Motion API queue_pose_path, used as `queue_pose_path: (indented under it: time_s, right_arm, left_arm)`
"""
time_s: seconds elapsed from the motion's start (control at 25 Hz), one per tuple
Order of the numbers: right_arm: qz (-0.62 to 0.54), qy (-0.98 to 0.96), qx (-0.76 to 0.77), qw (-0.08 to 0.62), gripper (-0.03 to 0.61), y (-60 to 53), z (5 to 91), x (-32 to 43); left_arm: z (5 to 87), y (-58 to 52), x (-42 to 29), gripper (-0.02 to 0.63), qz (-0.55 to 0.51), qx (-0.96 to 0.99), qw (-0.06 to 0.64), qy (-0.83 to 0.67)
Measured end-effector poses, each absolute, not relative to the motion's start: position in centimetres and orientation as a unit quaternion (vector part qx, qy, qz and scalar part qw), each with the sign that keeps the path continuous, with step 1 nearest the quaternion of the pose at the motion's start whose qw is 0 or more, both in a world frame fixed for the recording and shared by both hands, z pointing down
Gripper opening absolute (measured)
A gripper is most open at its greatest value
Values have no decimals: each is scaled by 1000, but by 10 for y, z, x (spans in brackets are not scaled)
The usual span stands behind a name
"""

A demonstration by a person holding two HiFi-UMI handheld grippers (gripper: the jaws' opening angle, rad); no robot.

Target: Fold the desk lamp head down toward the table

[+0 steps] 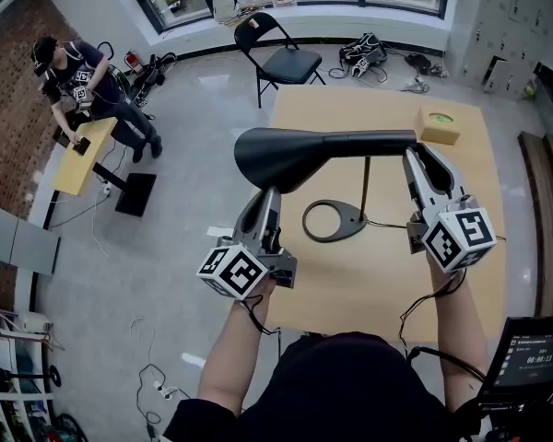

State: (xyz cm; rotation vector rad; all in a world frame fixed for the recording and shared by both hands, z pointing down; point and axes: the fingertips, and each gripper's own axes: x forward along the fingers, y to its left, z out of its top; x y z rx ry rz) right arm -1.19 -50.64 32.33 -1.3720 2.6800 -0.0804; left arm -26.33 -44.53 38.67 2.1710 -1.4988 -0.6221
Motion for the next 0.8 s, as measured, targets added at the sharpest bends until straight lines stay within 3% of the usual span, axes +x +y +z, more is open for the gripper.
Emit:
queue_pose_path:
  time_s: [0.8]
  right_arm:
    - [-25, 886, -456, 80, 91, -507, 308, -14]
  left_arm:
    - [404, -445, -261, 44, -210, 780, 243, -537]
